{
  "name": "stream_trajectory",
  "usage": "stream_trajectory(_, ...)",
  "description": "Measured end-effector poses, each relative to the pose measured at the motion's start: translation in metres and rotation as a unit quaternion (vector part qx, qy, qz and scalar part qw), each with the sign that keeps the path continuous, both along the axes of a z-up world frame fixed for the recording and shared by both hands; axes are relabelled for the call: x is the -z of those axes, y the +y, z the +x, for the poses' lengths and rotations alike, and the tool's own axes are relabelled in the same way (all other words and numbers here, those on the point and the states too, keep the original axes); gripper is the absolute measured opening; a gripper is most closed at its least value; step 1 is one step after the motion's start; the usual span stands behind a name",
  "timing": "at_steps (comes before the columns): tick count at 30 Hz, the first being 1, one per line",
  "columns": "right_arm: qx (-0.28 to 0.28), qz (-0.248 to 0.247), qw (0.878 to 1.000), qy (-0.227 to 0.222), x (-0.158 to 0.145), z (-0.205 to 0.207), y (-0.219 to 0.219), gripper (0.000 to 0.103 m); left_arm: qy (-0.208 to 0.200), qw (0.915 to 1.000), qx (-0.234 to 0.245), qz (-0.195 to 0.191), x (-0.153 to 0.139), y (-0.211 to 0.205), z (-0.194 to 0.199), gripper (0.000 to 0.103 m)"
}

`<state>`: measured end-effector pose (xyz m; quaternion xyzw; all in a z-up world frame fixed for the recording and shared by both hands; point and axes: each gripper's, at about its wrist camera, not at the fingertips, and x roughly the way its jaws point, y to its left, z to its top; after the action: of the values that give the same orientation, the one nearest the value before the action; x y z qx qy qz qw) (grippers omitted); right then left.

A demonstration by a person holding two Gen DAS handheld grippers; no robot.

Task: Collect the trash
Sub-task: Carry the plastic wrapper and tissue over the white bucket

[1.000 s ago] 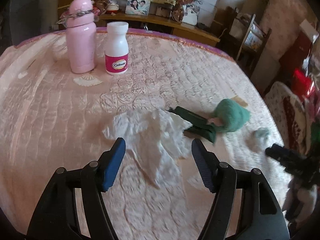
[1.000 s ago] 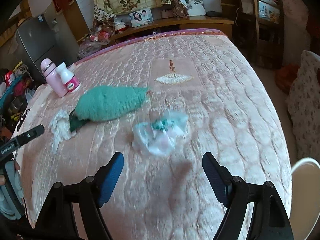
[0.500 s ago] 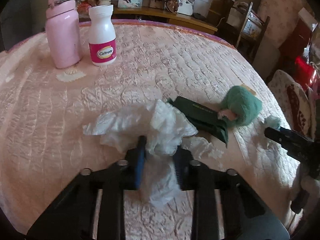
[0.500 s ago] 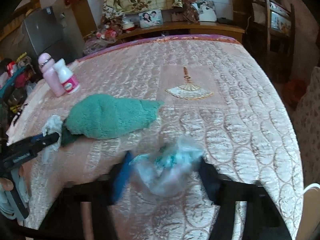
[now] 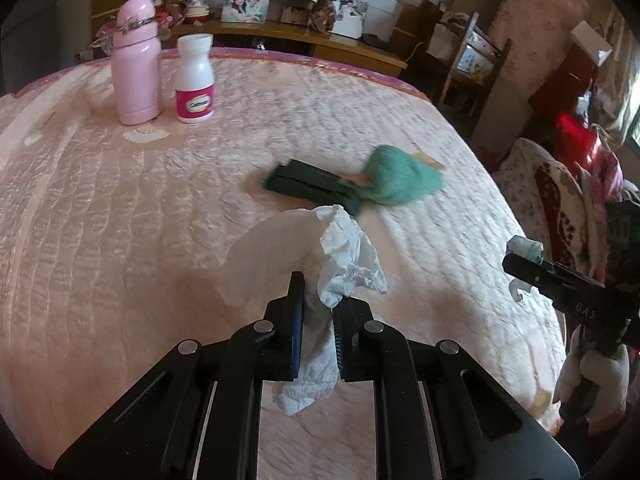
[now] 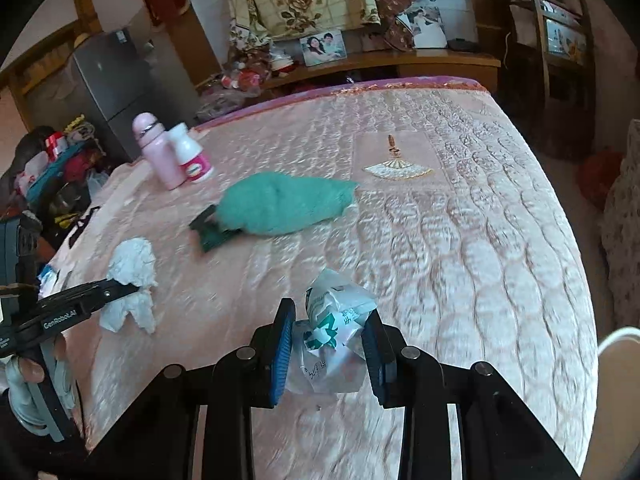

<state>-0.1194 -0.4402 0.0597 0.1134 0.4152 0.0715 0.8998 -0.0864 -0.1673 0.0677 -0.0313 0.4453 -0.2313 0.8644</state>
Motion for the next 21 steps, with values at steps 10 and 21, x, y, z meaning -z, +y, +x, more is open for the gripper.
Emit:
stream_trajectory(10,0.007,-0.001,1.0,-0.021,-0.024,-0.06,0.0,0.031,-0.038,0.9987,0.033,0.01,-0.029,-0.043,-0.053,0.01)
stream_trajectory(21,0.037,-0.005,0.999,-0.035,-0.038,-0.112,-0.03,0.031,-0.066,0.9947,0.078,0.012,-0.049,-0.093,-0.09,0.01)
